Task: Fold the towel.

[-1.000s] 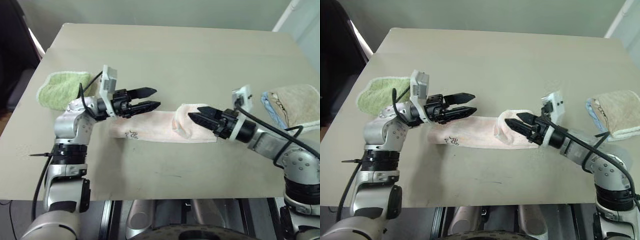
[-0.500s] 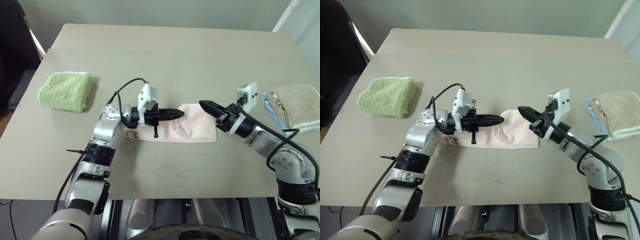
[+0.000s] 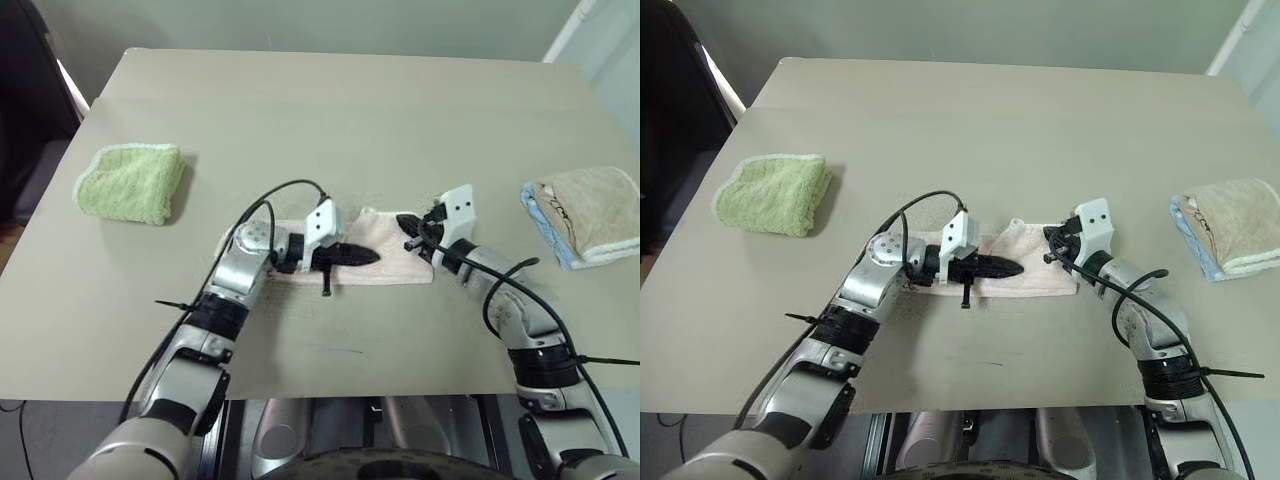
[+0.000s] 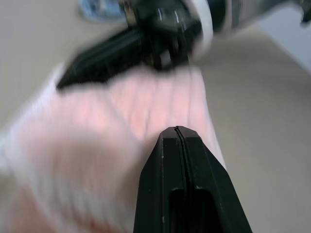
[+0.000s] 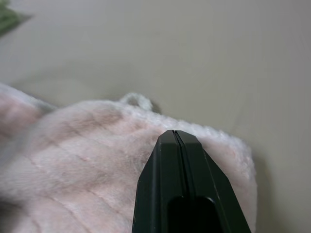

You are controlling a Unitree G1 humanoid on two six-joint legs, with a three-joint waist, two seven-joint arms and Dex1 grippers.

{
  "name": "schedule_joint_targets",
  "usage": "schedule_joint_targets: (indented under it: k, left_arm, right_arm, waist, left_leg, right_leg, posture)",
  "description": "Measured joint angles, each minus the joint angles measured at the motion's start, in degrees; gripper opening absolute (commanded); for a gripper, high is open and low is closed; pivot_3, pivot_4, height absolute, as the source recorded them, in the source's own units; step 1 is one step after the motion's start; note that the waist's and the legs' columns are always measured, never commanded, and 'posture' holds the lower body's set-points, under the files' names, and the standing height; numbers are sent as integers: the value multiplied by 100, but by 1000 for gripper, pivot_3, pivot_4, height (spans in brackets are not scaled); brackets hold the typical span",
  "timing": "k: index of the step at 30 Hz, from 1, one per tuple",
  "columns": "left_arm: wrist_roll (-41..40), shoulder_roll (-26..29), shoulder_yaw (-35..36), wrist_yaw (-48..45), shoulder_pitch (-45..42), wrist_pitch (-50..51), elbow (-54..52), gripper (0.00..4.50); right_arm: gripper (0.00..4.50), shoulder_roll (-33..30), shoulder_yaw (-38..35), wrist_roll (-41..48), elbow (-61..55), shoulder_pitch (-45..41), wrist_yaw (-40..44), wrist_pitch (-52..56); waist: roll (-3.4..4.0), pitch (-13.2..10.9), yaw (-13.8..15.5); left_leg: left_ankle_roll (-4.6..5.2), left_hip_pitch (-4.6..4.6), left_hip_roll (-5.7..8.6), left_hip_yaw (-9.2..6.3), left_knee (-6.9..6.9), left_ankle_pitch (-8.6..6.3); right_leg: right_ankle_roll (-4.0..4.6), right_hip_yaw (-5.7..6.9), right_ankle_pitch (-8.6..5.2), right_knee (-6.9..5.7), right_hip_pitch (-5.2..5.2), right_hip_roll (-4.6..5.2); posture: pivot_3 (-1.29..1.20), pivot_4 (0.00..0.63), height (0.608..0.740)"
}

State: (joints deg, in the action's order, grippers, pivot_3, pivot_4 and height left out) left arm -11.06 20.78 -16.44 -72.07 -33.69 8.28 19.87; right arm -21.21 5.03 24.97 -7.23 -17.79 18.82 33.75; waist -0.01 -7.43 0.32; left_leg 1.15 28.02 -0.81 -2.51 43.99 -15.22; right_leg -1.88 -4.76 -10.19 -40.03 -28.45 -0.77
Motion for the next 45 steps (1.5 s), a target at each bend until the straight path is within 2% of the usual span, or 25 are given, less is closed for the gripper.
schedule_joint_targets:
  k: [4, 9, 14, 17, 21, 22, 24, 28, 34, 39, 45]
  left_arm:
    - [59, 134, -99, -22, 93, 231, -277, 27]
    - [69, 50, -85, 89, 161, 315, -349, 27]
    - [-391, -86, 98, 87, 239, 815, -524, 27]
    - [-861, -44, 422, 125, 219, 1381, -864, 624]
    - [-1508, 183, 1019, 421, 56, 2305, -1512, 1968]
    - [-1631, 295, 1141, 497, 17, 2489, -1682, 2398]
    - [-1790, 606, 1290, 532, 28, 2757, -1947, 3064]
    - [-2136, 1179, 1803, 724, 64, 3275, -2128, 4500]
    - [-2679, 2092, 2693, 965, 535, 4184, -2193, 4500]
    - [-3168, 2607, 3415, 1321, 1247, 5133, -2258, 4500]
    - [-3730, 2741, 4193, 2152, 1775, 6762, -2258, 4500]
  right_arm:
    - [22, 82, 143, -295, -2, 106, 36, -220]
    - [22, 83, 241, -610, 24, 117, 146, -369]
    - [22, 83, 270, -783, 32, 118, 320, -466]
    - [0, 94, 118, -580, -41, 124, 477, -301]
    - [0, 62, -319, 98, -556, 164, 752, 159]
    - [392, 35, -422, 252, -733, 162, 816, 258]
    - [876, -70, -554, 539, -1045, 163, 944, 475]
    - [2351, -284, -680, 1018, -1614, 156, 1134, 838]
    - [4443, -718, -593, 1278, -2030, 116, 1457, 1127]
    - [4480, -883, -482, 1311, -2080, 58, 1585, 1212]
    - [4480, -957, -347, 1351, -2083, -198, 1796, 1241]
  waist:
    - [2, 2, 3]
    - [5, 4, 3]
    - [5, 4, 1]
    - [5, 4, -2]
    - [5, 4, -2]
    - [5, 4, -2]
    - [5, 4, -5]
    - [5, 4, -12]
    - [5, 4, -35]
    - [5, 4, -39]
    - [-9, 8, -37]
  left_leg:
    - [0, -5, 0, -1, 4, 0]
    - [0, -16, 0, -1, 3, 0]
    - [-1, -15, 0, 0, 2, 0]
    - [-4, -14, 0, 2, 0, 2]
    - [-8, -13, 0, 6, -1, 5]
    - [-10, -13, -1, 6, -1, 6]
    - [-12, -15, 0, 6, -2, 7]
    - [-16, -16, -1, 4, -3, 9]
    - [-21, -15, 0, 2, -12, 8]
    - [-32, -16, 0, 2, -36, 15]
    - [-60, -18, 0, 2, -103, 49]
  right_leg:
    - [5, 1, -3, 1, 7, 2]
    - [9, 1, -3, 1, 16, 2]
    - [9, 1, -3, 0, 15, 1]
    - [11, 1, -2, 0, 13, 0]
    - [11, 0, -2, 1, 14, -1]
    - [12, 0, -3, 1, 14, -1]
    - [13, 0, -4, 2, 14, -2]
    - [16, 0, -5, 0, 14, -4]
    - [24, -2, -10, 1, 5, -5]
    - [39, -2, -15, 0, -7, -5]
    - [68, 1, -17, 1, -28, -4]
  posture:
    - [0, 150, 697]
    - [0, 150, 697]
    - [0, 150, 697]
    - [0, 150, 697]
    - [0, 150, 697]
    - [0, 150, 697]
    - [0, 150, 697]
    - [0, 150, 697]
    - [0, 150, 697]
    - [0, 150, 697]
    - [0, 150, 697]
